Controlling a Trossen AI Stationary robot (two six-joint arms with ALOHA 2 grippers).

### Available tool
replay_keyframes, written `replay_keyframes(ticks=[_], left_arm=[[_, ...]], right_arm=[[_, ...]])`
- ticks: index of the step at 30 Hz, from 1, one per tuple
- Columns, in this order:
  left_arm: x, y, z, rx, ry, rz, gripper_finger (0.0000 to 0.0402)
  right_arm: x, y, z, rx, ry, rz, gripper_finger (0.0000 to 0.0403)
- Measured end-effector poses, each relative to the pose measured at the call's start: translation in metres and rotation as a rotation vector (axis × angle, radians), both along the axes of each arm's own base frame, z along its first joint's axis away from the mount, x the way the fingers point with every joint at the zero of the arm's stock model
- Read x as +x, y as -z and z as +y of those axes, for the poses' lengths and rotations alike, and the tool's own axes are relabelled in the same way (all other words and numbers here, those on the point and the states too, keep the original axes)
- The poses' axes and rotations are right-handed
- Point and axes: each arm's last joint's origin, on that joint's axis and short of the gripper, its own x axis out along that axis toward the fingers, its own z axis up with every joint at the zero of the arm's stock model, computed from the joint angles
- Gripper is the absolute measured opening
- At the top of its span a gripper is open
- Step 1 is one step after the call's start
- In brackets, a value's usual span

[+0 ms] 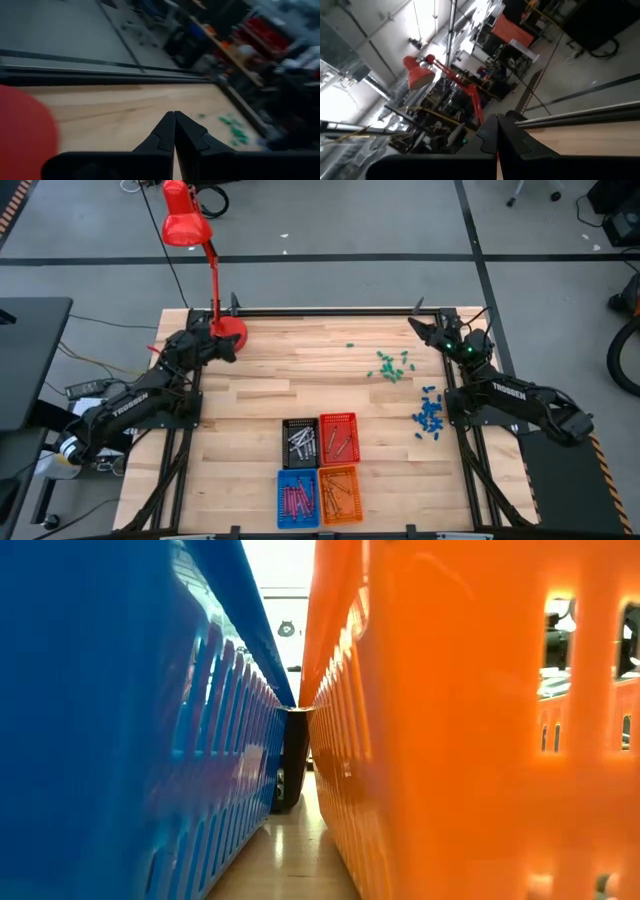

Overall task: Sort crayons
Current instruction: Return to Home Position

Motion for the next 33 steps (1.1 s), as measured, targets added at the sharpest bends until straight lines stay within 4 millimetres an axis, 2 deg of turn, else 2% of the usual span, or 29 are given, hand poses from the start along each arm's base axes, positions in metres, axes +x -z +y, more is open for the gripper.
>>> replay_keyframes(ticks=[6, 30, 33], left_arm=[[-0.002, 0.002, 0.002, 0.012, -0.102, 0.041, 0.0011], [-0.002, 0.002, 0.002, 0.032, -0.096, 0.055, 0.0011], [-0.002, 0.002, 0.002, 0.032, -0.096, 0.056, 0.0011]], right_arm=[[-0.001, 0.0, -0.001, 0.005, 0.051, -0.011, 0.0009], [0.0, -0.001, 0.002, -0.018, 0.046, 0.011, 0.0012], [-0.001, -0.008, 0.012, -0.144, -0.02, 0.046, 0.0012]])
